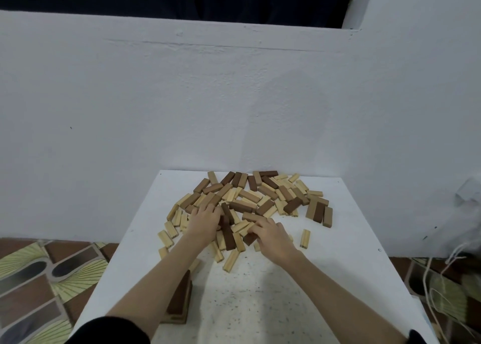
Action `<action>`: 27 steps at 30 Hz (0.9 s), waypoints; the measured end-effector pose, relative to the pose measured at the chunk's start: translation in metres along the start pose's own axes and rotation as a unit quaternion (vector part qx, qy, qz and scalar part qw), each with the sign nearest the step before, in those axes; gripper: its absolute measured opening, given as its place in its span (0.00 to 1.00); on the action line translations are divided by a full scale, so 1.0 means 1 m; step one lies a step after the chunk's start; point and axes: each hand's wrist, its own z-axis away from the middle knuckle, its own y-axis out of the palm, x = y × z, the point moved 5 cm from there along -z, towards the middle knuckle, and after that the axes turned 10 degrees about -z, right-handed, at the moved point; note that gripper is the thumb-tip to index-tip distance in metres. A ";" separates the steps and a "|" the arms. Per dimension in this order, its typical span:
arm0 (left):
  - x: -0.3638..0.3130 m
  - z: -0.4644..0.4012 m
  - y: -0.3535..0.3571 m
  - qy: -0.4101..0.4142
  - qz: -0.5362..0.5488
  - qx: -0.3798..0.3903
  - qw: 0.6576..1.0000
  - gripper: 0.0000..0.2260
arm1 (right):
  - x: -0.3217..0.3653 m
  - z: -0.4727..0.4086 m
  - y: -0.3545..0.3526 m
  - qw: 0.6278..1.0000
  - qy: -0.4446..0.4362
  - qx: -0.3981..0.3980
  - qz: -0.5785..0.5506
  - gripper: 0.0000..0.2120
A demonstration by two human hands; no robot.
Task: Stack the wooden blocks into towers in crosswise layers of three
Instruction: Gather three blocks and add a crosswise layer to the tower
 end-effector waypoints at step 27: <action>0.043 0.040 -0.019 -0.104 0.362 -0.019 0.926 0.12 | 0.037 -0.033 0.006 0.957 0.165 0.067 -0.228 0.12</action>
